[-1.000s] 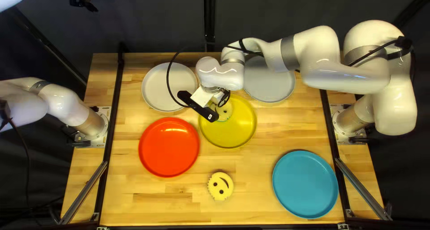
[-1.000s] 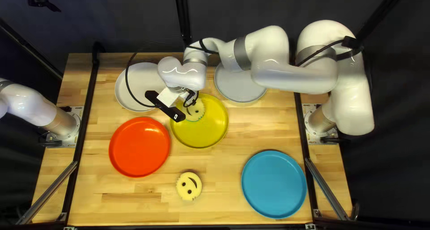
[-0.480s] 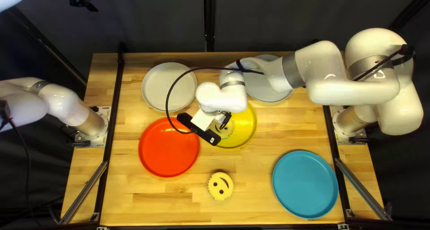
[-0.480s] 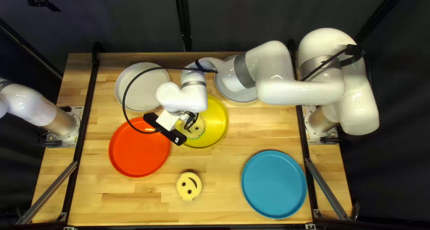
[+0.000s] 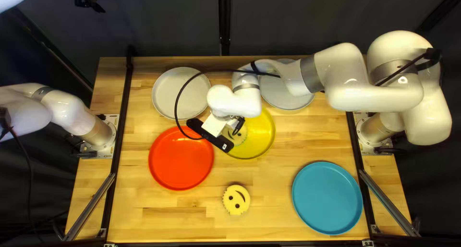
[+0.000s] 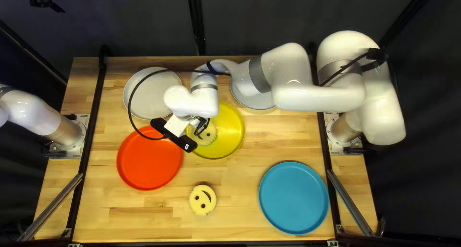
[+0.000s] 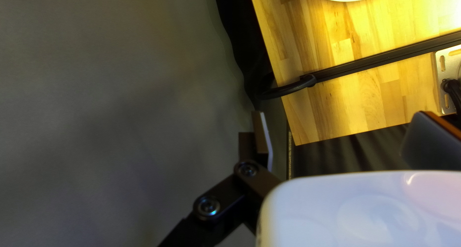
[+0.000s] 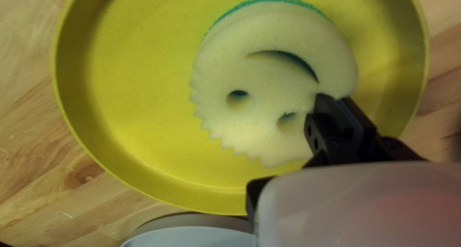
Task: Pick up sponge and scrub the plate
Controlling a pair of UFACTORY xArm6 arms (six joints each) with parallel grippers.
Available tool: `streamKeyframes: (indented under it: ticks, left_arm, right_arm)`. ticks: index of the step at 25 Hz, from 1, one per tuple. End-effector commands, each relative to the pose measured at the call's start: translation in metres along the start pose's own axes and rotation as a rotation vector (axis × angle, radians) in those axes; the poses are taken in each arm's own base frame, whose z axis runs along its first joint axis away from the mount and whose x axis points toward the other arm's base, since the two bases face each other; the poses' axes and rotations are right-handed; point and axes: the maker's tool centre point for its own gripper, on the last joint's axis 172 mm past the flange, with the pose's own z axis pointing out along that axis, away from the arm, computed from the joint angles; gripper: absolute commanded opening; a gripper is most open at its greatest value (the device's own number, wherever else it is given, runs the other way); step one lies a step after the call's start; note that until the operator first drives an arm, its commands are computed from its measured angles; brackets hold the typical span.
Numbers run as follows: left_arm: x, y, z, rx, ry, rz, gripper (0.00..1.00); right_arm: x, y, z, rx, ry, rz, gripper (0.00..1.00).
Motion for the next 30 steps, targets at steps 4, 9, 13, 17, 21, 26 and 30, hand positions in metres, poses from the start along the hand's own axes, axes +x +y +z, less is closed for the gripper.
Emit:
streamKeyframes:
  ticks: [4,9,13,17,21,26,30]
  left_arm:
    - [0.0,0.0,0.0,0.0,0.0,0.0,1.0]
    - [0.0,0.0,0.0,0.0,0.0,0.0,1.0]
    - [0.0,0.0,0.0,0.0,0.0,0.0,1.0]
    - [0.0,0.0,0.0,0.0,0.0,0.0,1.0]
    - [0.0,0.0,0.0,0.0,0.0,0.0,1.0]
    - [0.0,0.0,0.0,0.0,0.0,0.0,1.0]
    - [0.0,0.0,0.0,0.0,0.0,0.0,1.0]
  right_arm:
    - [-0.041,0.016,-0.028,0.028,0.042,0.057,0.0]
    - [-0.084,0.04,-0.037,0.051,0.063,0.122,0.0]
    - [-0.117,0.058,-0.036,0.062,0.072,0.171,0.0]
    - [-0.139,0.071,-0.03,0.066,0.068,0.209,0.0]
    - [-0.15,0.075,-0.02,0.065,0.06,0.227,0.0]
    - [-0.158,0.081,-0.01,0.064,0.044,0.24,0.0]
    - [-0.164,0.085,-0.005,0.062,0.029,0.248,0.0]
